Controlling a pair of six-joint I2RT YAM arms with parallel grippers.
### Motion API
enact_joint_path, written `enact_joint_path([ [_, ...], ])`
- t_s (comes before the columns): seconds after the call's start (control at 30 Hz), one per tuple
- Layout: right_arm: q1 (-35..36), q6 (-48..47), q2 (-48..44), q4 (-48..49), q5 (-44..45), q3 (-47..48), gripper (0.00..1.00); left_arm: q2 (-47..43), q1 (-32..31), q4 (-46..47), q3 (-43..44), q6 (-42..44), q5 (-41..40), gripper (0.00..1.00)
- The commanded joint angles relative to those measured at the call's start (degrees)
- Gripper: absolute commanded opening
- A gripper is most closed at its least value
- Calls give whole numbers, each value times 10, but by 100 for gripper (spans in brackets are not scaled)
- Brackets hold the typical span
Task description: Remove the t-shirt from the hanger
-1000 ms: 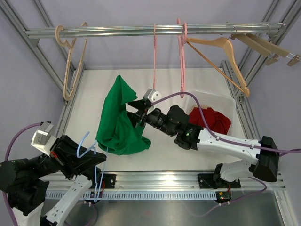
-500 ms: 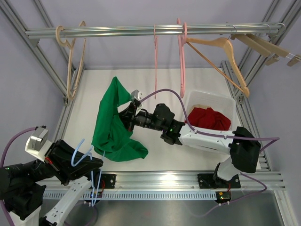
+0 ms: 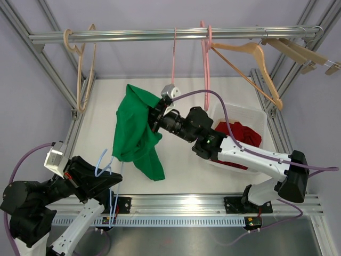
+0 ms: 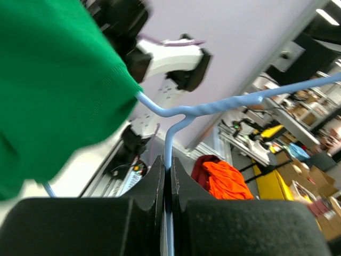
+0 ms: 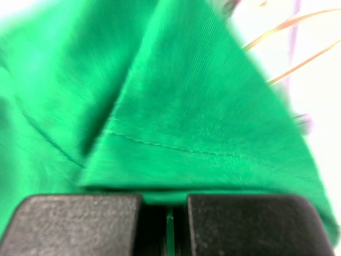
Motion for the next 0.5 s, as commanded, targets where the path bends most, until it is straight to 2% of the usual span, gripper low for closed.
enact_joint_path([
  [0.0,-14,-76,-2,-82,119,114,0,-14,-3,-90,16,57,-71,0],
  [0.13,-35,-101,30,-115,132,201,0,-21,-5,-212,43,108,-187,0],
  [0.23,-35,-99,27,-137,121,247,0,-30,-10,-265,44,145,-303,0],
  [0.47,-35,10,-67,-236,53,244,0,-57,-26,-292,-35,152,-441,0],
])
